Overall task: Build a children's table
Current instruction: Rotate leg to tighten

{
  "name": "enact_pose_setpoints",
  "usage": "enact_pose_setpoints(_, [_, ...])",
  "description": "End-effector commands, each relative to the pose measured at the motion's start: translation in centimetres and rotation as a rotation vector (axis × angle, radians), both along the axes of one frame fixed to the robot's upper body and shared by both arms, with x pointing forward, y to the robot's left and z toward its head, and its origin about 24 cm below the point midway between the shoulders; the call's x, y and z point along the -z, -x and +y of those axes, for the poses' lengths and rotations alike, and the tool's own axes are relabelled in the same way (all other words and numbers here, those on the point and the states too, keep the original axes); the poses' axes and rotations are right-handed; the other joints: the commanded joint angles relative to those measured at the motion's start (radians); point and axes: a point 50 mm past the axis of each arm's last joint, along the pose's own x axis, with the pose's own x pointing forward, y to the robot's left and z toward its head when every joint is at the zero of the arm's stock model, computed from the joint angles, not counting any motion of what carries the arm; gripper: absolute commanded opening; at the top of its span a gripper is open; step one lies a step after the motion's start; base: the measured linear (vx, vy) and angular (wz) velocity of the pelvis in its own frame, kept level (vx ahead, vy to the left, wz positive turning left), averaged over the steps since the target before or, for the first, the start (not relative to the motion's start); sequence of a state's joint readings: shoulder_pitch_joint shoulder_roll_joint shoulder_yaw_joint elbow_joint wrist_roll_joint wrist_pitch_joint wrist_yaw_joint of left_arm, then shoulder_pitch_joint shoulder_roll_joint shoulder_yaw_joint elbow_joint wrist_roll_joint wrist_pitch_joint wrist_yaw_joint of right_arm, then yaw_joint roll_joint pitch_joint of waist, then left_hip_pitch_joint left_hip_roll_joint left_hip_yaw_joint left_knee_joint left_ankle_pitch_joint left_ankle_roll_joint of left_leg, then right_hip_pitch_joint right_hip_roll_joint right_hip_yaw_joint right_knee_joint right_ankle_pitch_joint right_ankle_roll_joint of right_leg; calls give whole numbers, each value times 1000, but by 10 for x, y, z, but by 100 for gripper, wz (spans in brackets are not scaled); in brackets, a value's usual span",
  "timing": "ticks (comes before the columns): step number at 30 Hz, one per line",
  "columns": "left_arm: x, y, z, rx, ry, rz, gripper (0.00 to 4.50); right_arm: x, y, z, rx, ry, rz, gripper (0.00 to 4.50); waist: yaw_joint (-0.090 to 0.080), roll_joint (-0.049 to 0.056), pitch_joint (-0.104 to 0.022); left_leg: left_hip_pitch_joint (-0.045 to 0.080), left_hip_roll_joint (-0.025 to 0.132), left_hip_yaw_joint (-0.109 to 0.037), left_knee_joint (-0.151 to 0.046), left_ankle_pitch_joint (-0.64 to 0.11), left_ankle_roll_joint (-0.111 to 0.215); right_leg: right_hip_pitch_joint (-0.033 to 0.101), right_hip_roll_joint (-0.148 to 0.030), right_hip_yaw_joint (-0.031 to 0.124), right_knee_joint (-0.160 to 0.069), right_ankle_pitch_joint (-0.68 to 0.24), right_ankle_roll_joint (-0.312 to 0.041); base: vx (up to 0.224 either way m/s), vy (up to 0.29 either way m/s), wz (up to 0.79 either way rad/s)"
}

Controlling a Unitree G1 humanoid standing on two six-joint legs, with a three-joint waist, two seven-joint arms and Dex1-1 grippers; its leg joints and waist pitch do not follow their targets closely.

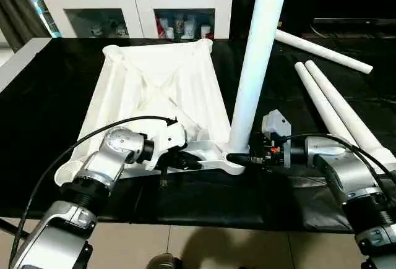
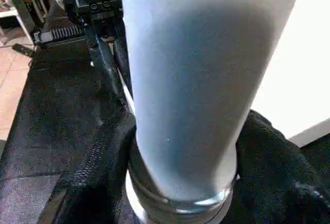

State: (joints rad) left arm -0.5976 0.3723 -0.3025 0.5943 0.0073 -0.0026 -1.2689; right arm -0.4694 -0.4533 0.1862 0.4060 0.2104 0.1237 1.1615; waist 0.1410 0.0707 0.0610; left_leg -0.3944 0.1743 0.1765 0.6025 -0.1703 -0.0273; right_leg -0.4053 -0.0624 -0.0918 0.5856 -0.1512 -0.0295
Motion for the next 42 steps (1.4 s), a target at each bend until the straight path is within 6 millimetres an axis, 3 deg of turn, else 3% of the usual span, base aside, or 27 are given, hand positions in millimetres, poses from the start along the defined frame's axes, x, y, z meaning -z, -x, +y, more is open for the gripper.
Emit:
enact_pose_setpoints(1, [-15,-2,-11,59,34,-71,0,5,-1,0,30,25,8,262,-5,-11,-88,24,64,-22,-59,-161,84,52,-94,51,-62,-268,-175,0,0,0])
enact_pose_setpoints(10, [-12,-5,-10,20,23,-75,0,12,3,1,42,10,27,261,-6,-11,-87,24,64,-22,-59,-166,82,52,-94,51,-63,-275,-174,0,0,0])
enact_pose_setpoints(15, [-9,-11,-12,-59,18,-80,0,20,2,9,141,-49,57,261,-7,-9,-84,27,64,-23,-62,-197,69,51,-95,50,-71,-324,-161,0,0,0])
enact_pose_setpoints(17, [-10,-15,-17,-118,44,-65,0,28,0,18,241,-53,62,261,-13,-8,-79,32,63,-25,-67,-231,48,47,-94,49,-76,-367,-158,0,0,0])
enact_pose_setpoints(20, [-10,-21,-26,-194,40,-60,0,37,-3,30,356,-44,81,261,-28,-11,-77,33,59,-29,-72,-264,20,53,-98,48,-80,-416,-145,0,0,0])
enact_pose_setpoints(24, [-10,-35,-45,-375,39,-66,0,46,-10,54,524,-57,105,261,-53,-6,-71,39,53,-28,-72,-302,7,44,-94,48,-91,-456,-134,0,0,0])
enact_pose_setpoints(26, [-12,-39,-52,-432,48,-59,0,47,-14,61,588,-63,120,261,-62,-12,-73,41,47,-30,-70,-311,1,48,-96,43,-96,-495,-122,0,0,0])
enact_pose_setpoints(27, [-14,-43,-58,-478,56,-58,0,48,-19,66,665,-59,127,261,-62,-5,-73,41,47,-31,-69,-307,5,49,-98,43,-99,-498,-116,0,0,0])
enact_pose_setpoints(30, [-20,-50,-71,-560,81,-58,0,47,-28,75,761,-56,136,261,-72,-7,-77,41,47,-34,-72,-317,3,49,-94,39,-98,-467,-119,0,0,0])
enact_pose_setpoints(35, [-22,-52,-80,-579,68,-101,0,44,-34,78,845,-51,123,261,-77,-9,-80,33,49,-30,-71,-278,34,56,-96,43,-92,-369,-145,0,0,0])
enact_pose_setpoints(37, [-21,-51,-79,-569,62,-107,0,44,-35,76,858,-54,115,331,-76,-9,-83,31,50,-29,-70,-261,42,59,-97,45,-87,-334,-158,0,0,0])
enact_pose_setpoints(42, [-19,-51,-71,-538,54,-131,0,37,-35,63,855,-96,68,366,-79,-9,-85,27,52,-28,-70,-227,59,63,-96,46,-76,-258,-180,0,0,0])
